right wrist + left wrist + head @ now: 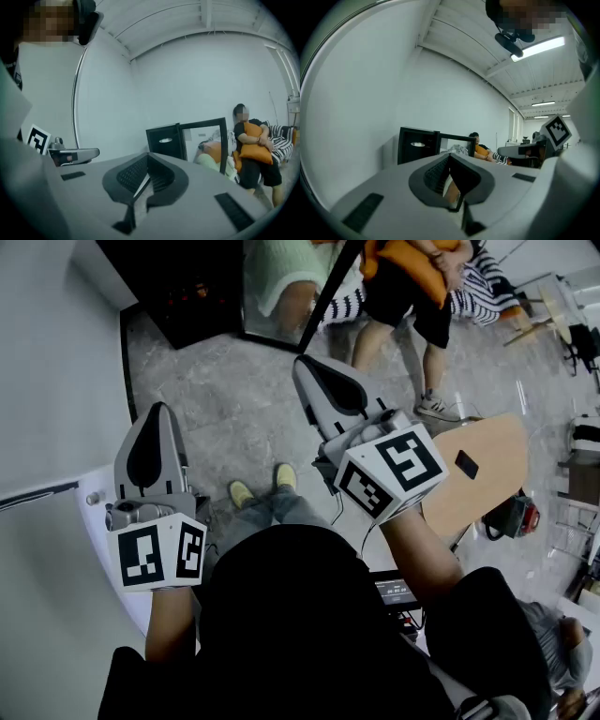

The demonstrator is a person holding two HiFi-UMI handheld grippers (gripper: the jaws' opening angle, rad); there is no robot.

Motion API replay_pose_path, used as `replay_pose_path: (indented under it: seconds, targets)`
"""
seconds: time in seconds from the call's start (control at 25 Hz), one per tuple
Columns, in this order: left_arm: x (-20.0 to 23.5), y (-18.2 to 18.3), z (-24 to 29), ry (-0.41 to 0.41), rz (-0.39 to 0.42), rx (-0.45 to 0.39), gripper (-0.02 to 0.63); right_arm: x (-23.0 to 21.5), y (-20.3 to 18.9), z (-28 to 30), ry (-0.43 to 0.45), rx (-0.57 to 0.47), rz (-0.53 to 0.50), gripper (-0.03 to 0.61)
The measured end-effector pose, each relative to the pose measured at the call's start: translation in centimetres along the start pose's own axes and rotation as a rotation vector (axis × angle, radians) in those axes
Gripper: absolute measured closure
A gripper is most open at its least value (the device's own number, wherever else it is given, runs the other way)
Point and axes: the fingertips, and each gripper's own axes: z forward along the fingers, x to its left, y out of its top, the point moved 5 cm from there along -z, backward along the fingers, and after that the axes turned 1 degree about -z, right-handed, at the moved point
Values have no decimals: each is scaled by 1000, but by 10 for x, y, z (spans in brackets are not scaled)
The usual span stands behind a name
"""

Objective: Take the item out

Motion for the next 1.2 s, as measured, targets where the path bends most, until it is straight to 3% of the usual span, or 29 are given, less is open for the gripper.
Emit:
replay_pose_path:
  seconds: [0.52, 1.2]
  targets:
    - [17, 7, -12, -13, -17, -15, 604, 10, 1, 8, -5, -16, 103, 575]
    - [74, 14, -44, -9, -24, -75, 604, 69, 6, 37, 9, -9, 71, 575]
